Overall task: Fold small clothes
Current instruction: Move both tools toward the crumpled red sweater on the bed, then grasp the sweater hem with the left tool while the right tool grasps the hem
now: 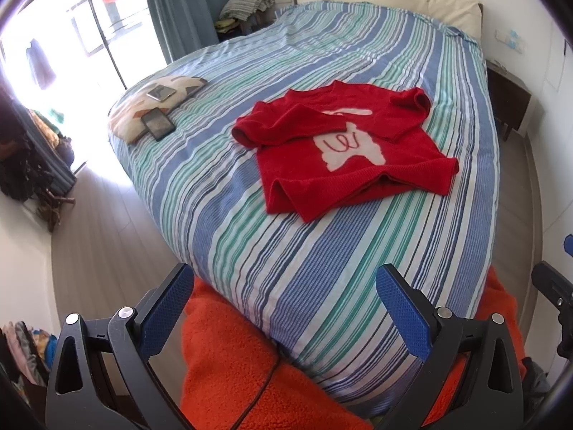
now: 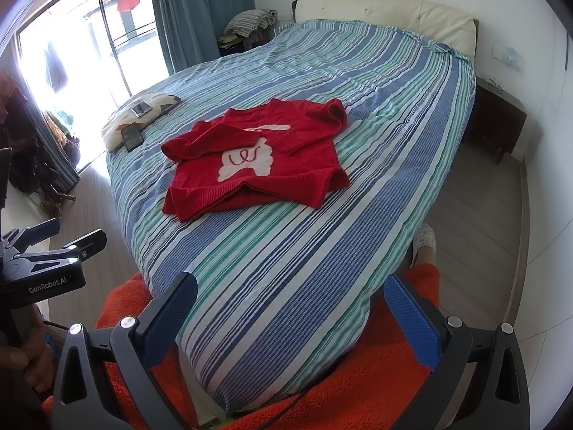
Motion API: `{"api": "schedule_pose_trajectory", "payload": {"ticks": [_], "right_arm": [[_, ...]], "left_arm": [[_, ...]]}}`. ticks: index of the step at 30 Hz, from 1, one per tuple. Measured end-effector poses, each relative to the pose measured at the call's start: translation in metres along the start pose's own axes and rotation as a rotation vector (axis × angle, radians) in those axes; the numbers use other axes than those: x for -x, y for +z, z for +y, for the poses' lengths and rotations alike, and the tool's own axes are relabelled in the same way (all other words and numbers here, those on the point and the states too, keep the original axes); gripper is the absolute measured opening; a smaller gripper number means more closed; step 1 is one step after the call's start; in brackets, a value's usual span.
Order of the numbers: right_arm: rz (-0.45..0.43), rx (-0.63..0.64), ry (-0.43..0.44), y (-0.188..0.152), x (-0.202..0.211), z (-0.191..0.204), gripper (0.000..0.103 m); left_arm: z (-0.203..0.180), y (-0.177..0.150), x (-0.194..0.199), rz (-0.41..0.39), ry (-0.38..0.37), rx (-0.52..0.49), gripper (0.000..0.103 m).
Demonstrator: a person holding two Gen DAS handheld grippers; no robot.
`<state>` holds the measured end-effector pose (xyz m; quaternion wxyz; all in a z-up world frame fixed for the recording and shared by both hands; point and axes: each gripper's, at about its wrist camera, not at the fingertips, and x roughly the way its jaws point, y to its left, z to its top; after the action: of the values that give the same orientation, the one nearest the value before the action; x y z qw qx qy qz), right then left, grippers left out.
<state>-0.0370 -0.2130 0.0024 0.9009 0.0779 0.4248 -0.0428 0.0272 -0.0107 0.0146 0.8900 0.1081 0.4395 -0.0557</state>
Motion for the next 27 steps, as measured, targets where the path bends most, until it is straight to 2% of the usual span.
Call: {"api": "schedule_pose_trajectory", "payload": {"ticks": [6, 8, 10, 12, 15, 21, 23, 27], "right_arm": [[-0.002, 0.000, 0.001, -0.001, 0.000, 0.001, 0.103], [0.000, 0.001, -0.002, -0.001, 0.000, 0.001, 0.103], [-0.002, 0.001, -0.002, -0.001, 0.000, 0.001, 0.103], [-0.012, 0.005, 0.001, -0.001, 0.002, 0.001, 0.103], [-0.052, 0.024, 0.007, 0.004, 0.005, -0.001, 0.103], [-0.144, 0.020, -0.005, 0.023, 0.011, -0.017, 0.103], [-0.176, 0.006, -0.004, 0.028, 0.013, -0.023, 0.103], [-0.306, -0.007, 0.068, 0.027, 0.008, -0.039, 0.103]], "left_arm": [[0.004, 0.002, 0.003, -0.023, -0.017, 0.012, 0.102], [0.010, 0.003, 0.010, -0.066, -0.009, 0.030, 0.102], [0.024, 0.006, 0.022, -0.141, 0.017, 0.087, 0.102], [0.042, 0.012, 0.032, -0.212, 0.000, 0.144, 0.102], [0.061, 0.023, 0.031, -0.240, -0.018, 0.187, 0.102], [0.062, 0.017, -0.002, -0.170, 0.030, 0.175, 0.102], [0.056, 0.010, -0.017, -0.114, -0.017, 0.170, 0.102], [0.058, -0.004, -0.057, 0.002, -0.189, 0.240, 0.102]]}}
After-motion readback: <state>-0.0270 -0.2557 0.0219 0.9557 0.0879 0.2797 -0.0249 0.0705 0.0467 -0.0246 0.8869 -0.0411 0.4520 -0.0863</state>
